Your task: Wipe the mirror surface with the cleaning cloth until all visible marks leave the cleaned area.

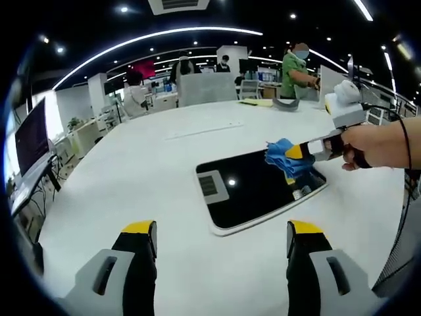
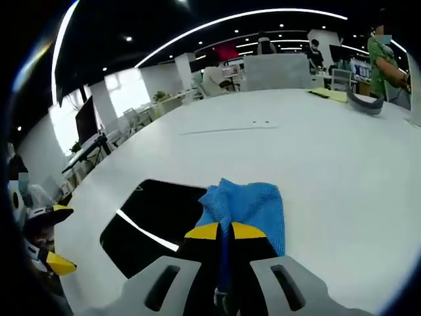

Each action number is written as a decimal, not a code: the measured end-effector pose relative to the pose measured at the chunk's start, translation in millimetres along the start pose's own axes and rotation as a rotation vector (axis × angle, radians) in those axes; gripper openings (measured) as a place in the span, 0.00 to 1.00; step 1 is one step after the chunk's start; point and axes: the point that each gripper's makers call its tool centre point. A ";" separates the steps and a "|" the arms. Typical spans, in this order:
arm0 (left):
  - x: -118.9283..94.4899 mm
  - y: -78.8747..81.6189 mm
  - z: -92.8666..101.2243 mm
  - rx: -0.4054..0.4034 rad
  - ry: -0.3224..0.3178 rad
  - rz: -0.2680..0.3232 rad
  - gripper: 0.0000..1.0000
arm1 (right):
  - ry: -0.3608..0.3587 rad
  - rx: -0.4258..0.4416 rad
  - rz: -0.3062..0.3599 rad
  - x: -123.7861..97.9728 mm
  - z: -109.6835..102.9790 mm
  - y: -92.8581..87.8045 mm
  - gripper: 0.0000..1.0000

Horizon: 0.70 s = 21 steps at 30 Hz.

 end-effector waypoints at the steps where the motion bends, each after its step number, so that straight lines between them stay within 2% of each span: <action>1: -0.1 -0.1 0.3 -0.001 -0.001 0.000 0.81 | -0.001 0.000 0.000 0.5 0.3 0.7 0.01; 21: -0.5 0.0 -2.5 -0.003 0.010 0.002 0.81 | -0.011 -0.010 0.002 11.4 7.9 10.3 0.01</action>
Point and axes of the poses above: the point that each gripper's makers call its tool centre point, and the gripper's own axes: x roughly forward along the fingers, z roughly to its right, y roughly out of its top, and after that the axes turned 6 degrees about -z, right-handed
